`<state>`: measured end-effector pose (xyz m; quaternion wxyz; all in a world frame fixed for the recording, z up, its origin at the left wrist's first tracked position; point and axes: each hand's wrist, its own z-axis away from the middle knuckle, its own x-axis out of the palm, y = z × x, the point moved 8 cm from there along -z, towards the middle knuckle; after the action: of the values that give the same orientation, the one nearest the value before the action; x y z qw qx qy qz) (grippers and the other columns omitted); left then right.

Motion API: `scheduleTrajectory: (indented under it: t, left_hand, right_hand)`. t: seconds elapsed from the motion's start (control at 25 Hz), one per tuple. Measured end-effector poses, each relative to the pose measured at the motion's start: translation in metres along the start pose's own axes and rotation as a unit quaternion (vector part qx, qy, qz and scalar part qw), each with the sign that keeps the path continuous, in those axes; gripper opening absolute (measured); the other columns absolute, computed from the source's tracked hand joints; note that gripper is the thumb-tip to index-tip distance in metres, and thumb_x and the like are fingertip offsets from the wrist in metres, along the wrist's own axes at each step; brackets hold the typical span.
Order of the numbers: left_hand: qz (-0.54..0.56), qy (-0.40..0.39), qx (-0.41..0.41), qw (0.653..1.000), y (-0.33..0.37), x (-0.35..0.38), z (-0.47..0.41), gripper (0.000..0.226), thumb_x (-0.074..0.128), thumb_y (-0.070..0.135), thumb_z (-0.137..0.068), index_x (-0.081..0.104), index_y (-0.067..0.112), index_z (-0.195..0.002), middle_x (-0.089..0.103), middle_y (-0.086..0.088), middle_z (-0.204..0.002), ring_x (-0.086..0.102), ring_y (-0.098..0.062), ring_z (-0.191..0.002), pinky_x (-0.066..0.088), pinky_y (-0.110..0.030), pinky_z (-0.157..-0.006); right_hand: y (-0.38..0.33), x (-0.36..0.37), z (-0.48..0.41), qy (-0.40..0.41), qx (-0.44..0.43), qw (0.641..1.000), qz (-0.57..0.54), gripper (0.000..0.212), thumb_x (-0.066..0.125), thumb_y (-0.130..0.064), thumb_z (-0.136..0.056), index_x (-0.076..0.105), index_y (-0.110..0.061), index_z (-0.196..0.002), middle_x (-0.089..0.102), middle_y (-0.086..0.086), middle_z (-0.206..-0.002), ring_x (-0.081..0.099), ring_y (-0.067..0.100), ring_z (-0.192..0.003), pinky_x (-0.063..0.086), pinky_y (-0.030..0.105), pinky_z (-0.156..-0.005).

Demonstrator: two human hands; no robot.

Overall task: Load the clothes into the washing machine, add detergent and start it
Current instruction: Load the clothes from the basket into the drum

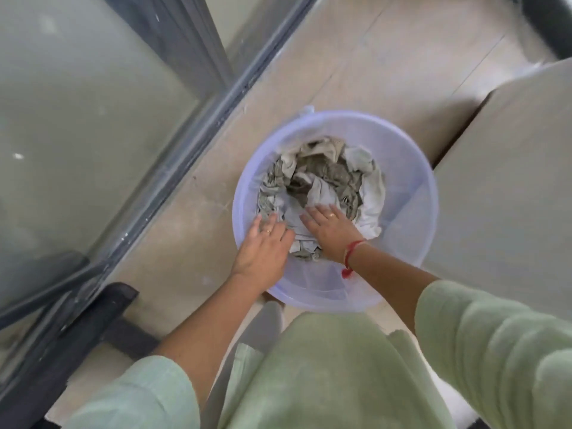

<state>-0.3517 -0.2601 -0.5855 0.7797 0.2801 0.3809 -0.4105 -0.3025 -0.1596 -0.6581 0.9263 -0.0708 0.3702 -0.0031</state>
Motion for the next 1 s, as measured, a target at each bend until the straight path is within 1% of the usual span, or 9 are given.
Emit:
scheduleTrajectory:
  t: [0.08,0.2,0.28,0.32,0.44,0.64,0.76,0.88,1.0]
  left_hand:
    - [0.01,0.096,0.014,0.995,0.002,0.001,0.001,0.034,0.058,0.03,-0.074,0.061,0.018,-0.105,0.063,-0.001,-0.112,0.053,-0.023,-0.121,0.03,-0.043,-0.105]
    - [0.035,0.146,0.036,0.988,0.004,-0.009,0.007,0.031,0.045,0.024,-0.077,0.059,0.018,-0.103,0.061,0.0,-0.11,0.052,-0.022,-0.12,0.025,-0.043,-0.106]
    - [0.015,0.134,0.018,0.991,0.003,-0.008,0.005,0.036,0.044,0.025,-0.076,0.059,0.018,-0.108,0.06,-0.001,-0.117,0.051,-0.023,-0.122,0.025,-0.045,-0.106]
    - [0.012,0.128,0.007,0.992,0.002,-0.007,0.005,0.04,0.044,0.025,-0.076,0.058,0.018,-0.113,0.059,-0.002,-0.121,0.05,-0.023,-0.124,0.025,-0.045,-0.106]
    - [0.016,0.144,-0.004,0.989,0.0,-0.008,0.006,0.056,0.04,0.032,-0.081,0.045,0.014,-0.134,0.049,-0.006,-0.139,0.043,-0.024,-0.131,0.025,-0.043,-0.108]
    - [0.061,0.115,-0.049,0.99,-0.005,-0.022,0.004,0.097,0.04,0.066,-0.079,0.01,0.005,-0.148,0.019,-0.012,-0.154,0.022,-0.023,-0.142,0.02,-0.039,-0.114]
    - [0.069,0.116,-0.056,0.989,-0.005,-0.018,0.0,0.113,0.05,0.073,-0.072,0.001,0.007,-0.149,0.014,-0.013,-0.154,0.02,-0.025,-0.142,0.021,-0.04,-0.113]
    - [0.077,0.153,-0.028,0.985,-0.004,-0.02,0.002,0.107,0.063,0.064,-0.067,0.013,0.016,-0.149,0.021,-0.016,-0.153,0.027,-0.029,-0.14,0.025,-0.042,-0.112]
    - [0.185,0.185,0.023,0.965,0.003,-0.032,0.007,0.062,0.054,0.039,-0.078,0.034,0.023,-0.134,0.039,-0.015,-0.144,0.033,-0.029,-0.136,0.026,-0.047,-0.11]
  right_hand:
    - [0.002,0.014,-0.024,-0.015,-0.003,0.993,0.117,0.07,0.046,-0.022,-0.093,0.006,-0.014,-0.15,0.014,0.01,-0.157,0.011,0.031,-0.145,0.001,0.058,-0.114]
    - [0.003,0.008,-0.044,-0.042,-0.015,0.987,0.157,0.041,0.046,-0.023,-0.094,0.044,-0.019,-0.135,0.046,0.004,-0.138,0.03,0.028,-0.137,0.006,0.063,-0.112]
    - [0.01,-0.013,-0.046,-0.022,-0.008,0.998,0.064,0.032,0.047,-0.017,-0.092,0.052,-0.019,-0.124,0.056,0.005,-0.121,0.045,0.028,-0.124,0.015,0.055,-0.112]
    - [0.019,-0.027,-0.043,0.009,0.009,0.999,-0.05,0.028,0.049,-0.015,-0.091,0.053,-0.015,-0.119,0.057,0.008,-0.115,0.05,0.03,-0.117,0.026,0.049,-0.108]
    - [0.046,-0.06,-0.006,0.117,0.067,0.911,-0.391,0.013,0.059,-0.011,-0.086,0.056,-0.005,-0.097,0.058,0.016,-0.098,0.057,0.032,-0.093,0.046,0.039,-0.079]
    - [0.029,-0.09,0.083,0.223,0.092,0.784,-0.572,0.017,0.065,-0.012,-0.084,0.049,-0.009,-0.078,0.045,-0.004,-0.072,0.042,0.003,-0.066,0.034,0.019,-0.062]
    - [0.026,-0.113,0.12,0.254,0.075,0.734,-0.625,0.019,0.063,-0.017,-0.082,0.05,-0.005,-0.075,0.045,-0.004,-0.071,0.042,0.007,-0.068,0.035,0.02,-0.063]
    - [0.019,-0.123,0.157,0.229,0.034,0.704,-0.672,0.019,0.064,-0.011,-0.082,0.05,-0.007,-0.07,0.045,-0.001,-0.069,0.043,0.011,-0.068,0.036,0.021,-0.063]
    - [0.027,-0.127,0.191,0.252,0.056,0.625,-0.737,0.018,0.062,-0.008,-0.081,0.048,-0.006,-0.07,0.043,0.006,-0.067,0.042,0.013,-0.065,0.035,0.021,-0.06]
